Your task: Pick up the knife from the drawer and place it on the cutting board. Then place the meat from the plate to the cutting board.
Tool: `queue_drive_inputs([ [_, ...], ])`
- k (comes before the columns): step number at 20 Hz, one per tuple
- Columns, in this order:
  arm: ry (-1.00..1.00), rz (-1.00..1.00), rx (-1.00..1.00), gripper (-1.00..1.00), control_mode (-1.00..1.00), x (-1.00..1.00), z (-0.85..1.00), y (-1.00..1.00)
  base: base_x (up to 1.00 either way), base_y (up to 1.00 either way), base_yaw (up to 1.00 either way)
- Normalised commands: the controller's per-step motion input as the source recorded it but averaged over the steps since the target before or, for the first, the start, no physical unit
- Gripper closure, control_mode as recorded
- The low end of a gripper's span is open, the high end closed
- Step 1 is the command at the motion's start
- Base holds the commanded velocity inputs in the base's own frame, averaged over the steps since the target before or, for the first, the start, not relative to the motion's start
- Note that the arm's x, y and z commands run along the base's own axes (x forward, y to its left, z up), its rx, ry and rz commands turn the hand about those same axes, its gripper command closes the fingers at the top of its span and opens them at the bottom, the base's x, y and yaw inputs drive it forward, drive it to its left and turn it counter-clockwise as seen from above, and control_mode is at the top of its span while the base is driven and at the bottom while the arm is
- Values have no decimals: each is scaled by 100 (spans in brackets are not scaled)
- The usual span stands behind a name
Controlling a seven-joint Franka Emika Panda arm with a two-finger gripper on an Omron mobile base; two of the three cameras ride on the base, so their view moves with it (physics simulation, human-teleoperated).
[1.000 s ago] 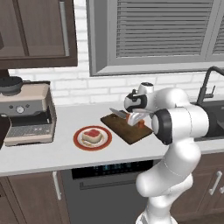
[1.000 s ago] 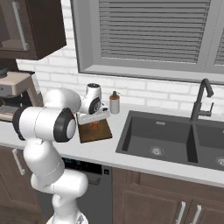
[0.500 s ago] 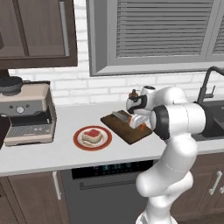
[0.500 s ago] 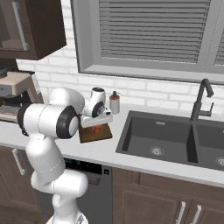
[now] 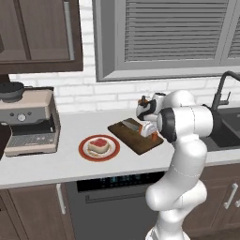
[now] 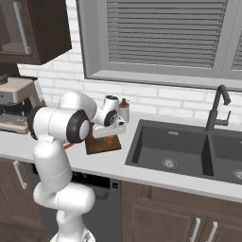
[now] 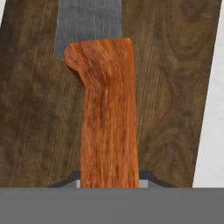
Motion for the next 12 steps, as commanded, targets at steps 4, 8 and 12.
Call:
queue_drive_inputs([
  [4,7,0,0,-100,-100,21,-35,2,0,0,0],
  [8,2,0,0,-100,-100,8,-23,0,0,0,0],
  [12,0,-3,0,-100,-100,0,6,0,0,0,0],
])
